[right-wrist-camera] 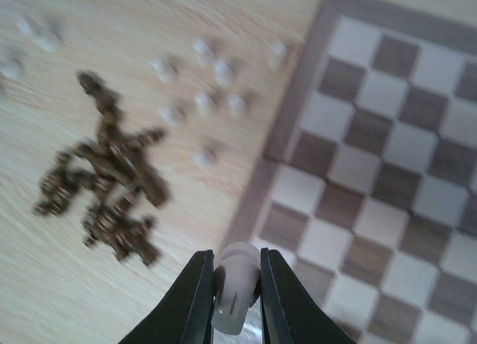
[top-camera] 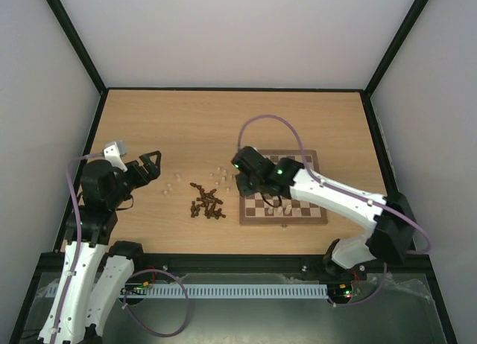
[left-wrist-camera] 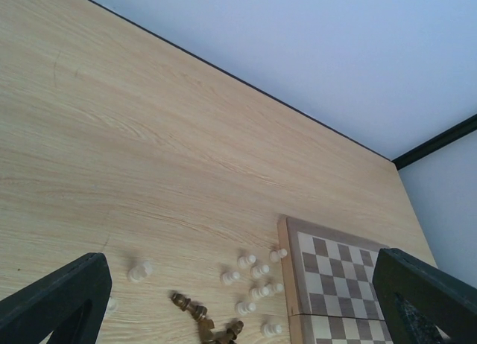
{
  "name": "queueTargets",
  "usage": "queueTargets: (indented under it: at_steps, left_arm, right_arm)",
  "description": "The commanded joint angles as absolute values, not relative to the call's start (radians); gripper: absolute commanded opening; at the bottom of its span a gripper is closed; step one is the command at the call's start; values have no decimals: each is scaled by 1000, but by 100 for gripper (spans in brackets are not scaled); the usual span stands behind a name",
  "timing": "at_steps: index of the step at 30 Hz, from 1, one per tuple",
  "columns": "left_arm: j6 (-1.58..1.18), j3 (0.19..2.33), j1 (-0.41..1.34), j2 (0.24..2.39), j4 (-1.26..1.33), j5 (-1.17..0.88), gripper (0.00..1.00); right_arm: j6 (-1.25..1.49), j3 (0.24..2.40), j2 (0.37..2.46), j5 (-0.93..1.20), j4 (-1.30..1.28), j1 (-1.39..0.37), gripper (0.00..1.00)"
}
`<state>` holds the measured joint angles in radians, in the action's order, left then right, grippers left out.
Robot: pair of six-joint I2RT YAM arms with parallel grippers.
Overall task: Set up the chess pieces on the board
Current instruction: Place the chess piece on the chessboard.
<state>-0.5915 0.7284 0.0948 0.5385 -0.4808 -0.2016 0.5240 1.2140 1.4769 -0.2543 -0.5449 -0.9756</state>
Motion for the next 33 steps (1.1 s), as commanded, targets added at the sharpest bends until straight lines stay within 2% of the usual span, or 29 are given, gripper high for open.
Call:
queueTargets:
  at_steps: [1, 7, 13, 33]
  left_arm:
    - [-599, 726, 87, 548, -452, -228, 99]
    - [-599, 711, 87, 556, -444, -231, 99]
    - [-604, 695, 88, 547, -445, -226, 99]
    - [-607, 663, 87, 551, -427, -229, 99]
  right_arm:
    - [608, 1063, 1343, -291, -616, -981, 9]
    - [661, 903, 1254, -255, -566, -982, 10]
    - [668, 840, 1258, -253, -522, -990, 10]
    - [686, 813, 1347, -260, -508, -1018, 10]
